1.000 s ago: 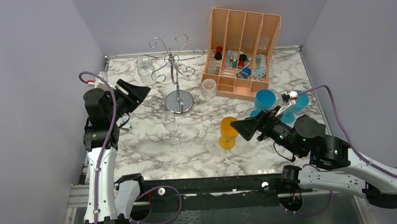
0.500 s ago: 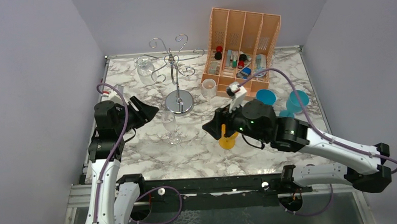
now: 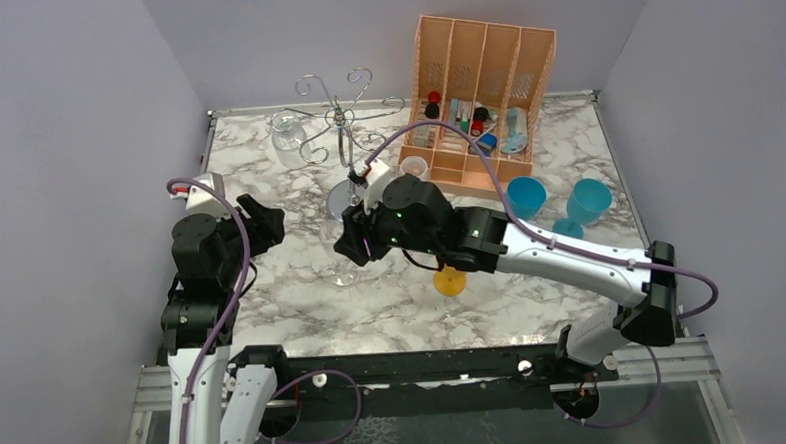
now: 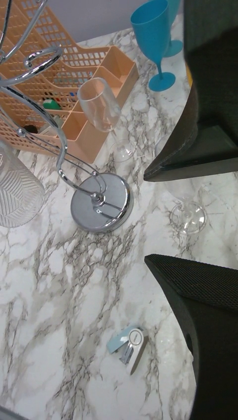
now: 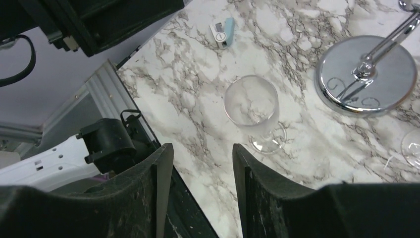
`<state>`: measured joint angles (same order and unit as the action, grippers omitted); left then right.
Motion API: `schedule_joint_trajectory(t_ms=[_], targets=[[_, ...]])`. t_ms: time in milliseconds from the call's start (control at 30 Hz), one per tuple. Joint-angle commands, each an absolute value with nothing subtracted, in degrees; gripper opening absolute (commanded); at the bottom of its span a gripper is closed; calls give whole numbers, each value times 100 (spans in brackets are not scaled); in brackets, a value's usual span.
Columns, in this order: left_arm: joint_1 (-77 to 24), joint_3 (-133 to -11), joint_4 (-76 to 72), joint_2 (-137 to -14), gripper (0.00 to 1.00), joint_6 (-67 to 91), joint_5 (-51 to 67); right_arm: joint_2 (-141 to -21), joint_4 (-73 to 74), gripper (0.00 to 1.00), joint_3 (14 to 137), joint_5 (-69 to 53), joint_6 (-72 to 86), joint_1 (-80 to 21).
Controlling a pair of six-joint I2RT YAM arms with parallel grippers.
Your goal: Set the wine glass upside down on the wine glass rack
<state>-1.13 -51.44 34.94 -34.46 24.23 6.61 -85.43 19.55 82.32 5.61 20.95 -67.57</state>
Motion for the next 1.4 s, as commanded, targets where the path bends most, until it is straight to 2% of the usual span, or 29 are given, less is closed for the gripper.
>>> schedule_joint_trajectory(t_ms=[0, 300, 567, 800, 933, 1000, 1167, 1367], targets=[[-235, -5293, 3725, -3263, 60, 2080, -143, -9015, 1770, 50, 8789, 371, 1823, -6777], [-445, -5293, 3815, -3102, 61, 1936, -691, -9989, 1995, 50, 9478, 469, 1608, -6778], [-532, -5348, 3862, -3076, 62, 1913, -726, -10618, 2433, 49, 9983, 883, 975, -6777], [-571, -5364, 3864, -3043, 63, 2008, -781, -10942, 2863, 40, 10198, 1005, 716, -6783], [-571, -5373, 3850, -3067, 63, 2015, -739, -10861, 2867, 32, 10101, 986, 647, -6783], [-571, -5416, 3850, -3105, 63, 1989, -675, -10704, 2871, 26, 9951, 1053, 605, -6776], [-580, -5451, 3650, -3264, 63, 2022, -130, -10135, 2742, 2, 9394, 1383, 563, -6785], [-581, -5212, 2830, -3407, 63, 1905, 1075, -9124, 2144, 1, 8691, 1157, 610, -6728]])
